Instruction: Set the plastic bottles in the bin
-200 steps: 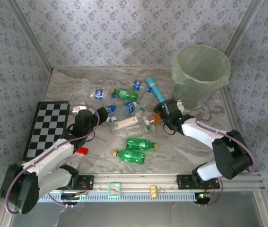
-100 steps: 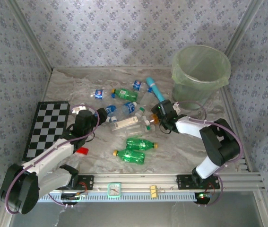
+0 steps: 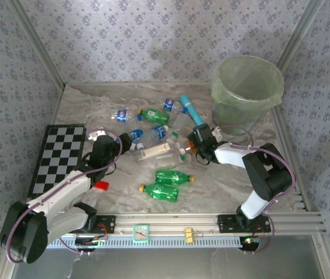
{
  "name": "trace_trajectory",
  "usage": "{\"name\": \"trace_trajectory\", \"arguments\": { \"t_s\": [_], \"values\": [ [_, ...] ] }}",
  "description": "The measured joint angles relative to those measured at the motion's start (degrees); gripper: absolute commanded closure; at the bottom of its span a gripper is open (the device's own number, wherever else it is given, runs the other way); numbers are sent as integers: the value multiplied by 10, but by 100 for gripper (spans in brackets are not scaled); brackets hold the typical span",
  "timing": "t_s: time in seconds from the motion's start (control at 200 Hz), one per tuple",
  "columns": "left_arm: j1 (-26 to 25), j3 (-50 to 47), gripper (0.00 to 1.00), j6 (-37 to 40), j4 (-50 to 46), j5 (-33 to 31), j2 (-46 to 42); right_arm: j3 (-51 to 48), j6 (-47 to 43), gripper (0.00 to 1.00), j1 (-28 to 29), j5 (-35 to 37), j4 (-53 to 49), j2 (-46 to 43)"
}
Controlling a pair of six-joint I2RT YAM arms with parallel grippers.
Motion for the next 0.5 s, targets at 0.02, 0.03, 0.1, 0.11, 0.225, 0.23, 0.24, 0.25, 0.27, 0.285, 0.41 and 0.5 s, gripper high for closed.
{"name": "trace_trajectory", "arguments": {
  "t_s": [0.02,0.03,0.1,0.11,0.225,0.23,0.24,0.25,0.27,0.285,0.41,0.5],
  "values": [
    [0,0,0,0,0,0,0,-1,0,32,0,0,0,0],
    [0,0,0,0,0,0,0,-1,0,33,0,1,0,1],
    [0,0,0,0,0,0,0,-4,0,35,-1,2,4,1],
    [0,0,0,0,0,0,0,-5,0,36,-1,2,5,1],
    [0,0,0,0,0,0,0,-10,0,40,-1,2,19,0],
    [0,0,0,0,0,0,0,-10,0,40,-1,2,20,0],
    [0,0,0,0,0,0,0,-11,0,40,-2,2,21,0],
    [0,0,0,0,0,0,0,-11,-1,41,-2,2,23,0],
    [0,0,0,0,0,0,0,-12,-1,42,-2,2,25,0],
    [0,0,0,0,0,0,0,-13,-2,42,-2,1,27,-1],
    [0,0,0,0,0,0,0,-20,-14,46,-7,-3,42,-5],
    [0,0,0,0,0,0,0,-20,-28,48,-16,-3,53,-12]
  ]
}}
